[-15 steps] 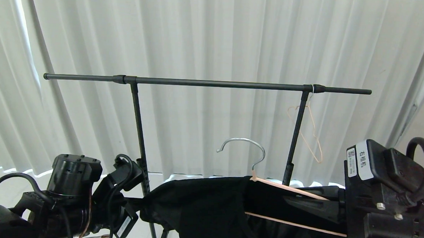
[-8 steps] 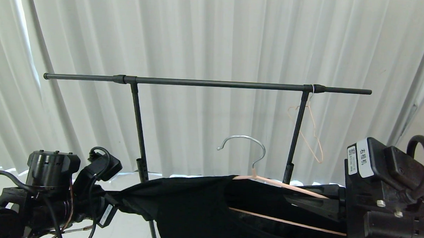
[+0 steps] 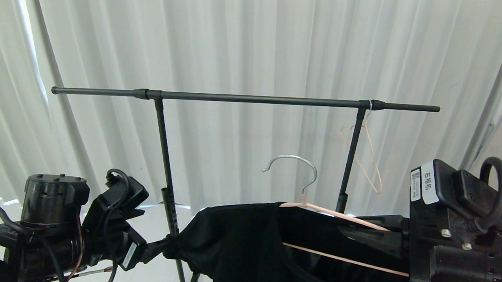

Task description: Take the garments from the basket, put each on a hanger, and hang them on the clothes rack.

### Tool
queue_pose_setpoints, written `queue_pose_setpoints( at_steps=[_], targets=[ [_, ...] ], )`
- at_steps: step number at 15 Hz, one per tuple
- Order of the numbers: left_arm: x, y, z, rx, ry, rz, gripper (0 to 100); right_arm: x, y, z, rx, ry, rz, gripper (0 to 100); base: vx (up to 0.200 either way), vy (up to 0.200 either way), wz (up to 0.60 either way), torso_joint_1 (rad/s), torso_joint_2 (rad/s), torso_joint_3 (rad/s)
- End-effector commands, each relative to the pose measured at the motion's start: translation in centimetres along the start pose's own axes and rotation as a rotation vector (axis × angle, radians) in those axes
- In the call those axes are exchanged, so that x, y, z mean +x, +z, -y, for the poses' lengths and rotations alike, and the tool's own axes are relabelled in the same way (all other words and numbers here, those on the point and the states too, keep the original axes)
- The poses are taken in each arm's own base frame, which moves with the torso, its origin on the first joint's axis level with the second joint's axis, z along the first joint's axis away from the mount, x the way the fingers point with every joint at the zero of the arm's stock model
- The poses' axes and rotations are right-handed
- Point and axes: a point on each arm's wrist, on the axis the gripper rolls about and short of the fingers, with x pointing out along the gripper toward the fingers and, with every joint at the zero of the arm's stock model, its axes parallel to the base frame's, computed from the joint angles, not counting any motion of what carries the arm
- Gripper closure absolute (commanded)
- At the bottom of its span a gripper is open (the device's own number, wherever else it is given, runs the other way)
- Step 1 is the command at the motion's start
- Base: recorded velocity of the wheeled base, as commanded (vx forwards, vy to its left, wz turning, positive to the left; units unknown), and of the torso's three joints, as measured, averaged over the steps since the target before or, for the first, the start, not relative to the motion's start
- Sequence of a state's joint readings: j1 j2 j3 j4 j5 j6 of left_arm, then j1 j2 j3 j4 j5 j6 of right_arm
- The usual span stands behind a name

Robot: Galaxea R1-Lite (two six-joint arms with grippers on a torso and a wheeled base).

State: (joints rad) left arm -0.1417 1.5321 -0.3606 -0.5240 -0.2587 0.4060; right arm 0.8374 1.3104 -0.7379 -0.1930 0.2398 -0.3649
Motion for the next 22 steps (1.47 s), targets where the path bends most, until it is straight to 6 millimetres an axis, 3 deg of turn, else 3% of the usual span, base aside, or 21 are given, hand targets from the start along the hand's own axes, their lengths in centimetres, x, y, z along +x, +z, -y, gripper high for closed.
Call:
queue_pose_setpoints(
  at_steps=[1,5,8,11,16,22],
  targets=[
    [-1.8,0.4,0.5,0.016,-0.034,0.083,0,-0.1,-0.3,0.7,0.014,-0.033,-0.011,100,0.000,0.000,0.00,0.000,0.00,0.000],
    [-3.4,0.7,0.9,0.010,-0.068,0.162,0,-0.8,-1.4,3.0,0.105,-0.169,-0.058,100,0.000,0.000,0.00,0.000,0.00,0.000],
    [-4.0,0.8,0.5,0.005,-0.039,0.179,0,-0.5,-1.7,3.4,0.255,-0.254,-0.081,100,0.000,0.000,0.00,0.000,0.00,0.000],
    [-5.1,2.1,0.2,0.031,-0.002,0.249,0,-0.1,-1.8,3.9,0.363,-0.344,-0.084,100,0.000,0.000,0.00,0.000,0.00,0.000],
    [-5.8,2.7,-0.4,-0.060,0.212,0.221,0,2.9,-0.3,7.2,0.496,-0.515,-0.028,100,0.000,0.000,0.00,0.000,0.00,0.000],
    [-5.7,2.6,-0.7,-0.081,0.324,0.177,0,4.6,0.9,9.6,0.517,-0.586,0.065,100,0.000,0.000,0.00,0.000,0.00,0.000]
  ],
)
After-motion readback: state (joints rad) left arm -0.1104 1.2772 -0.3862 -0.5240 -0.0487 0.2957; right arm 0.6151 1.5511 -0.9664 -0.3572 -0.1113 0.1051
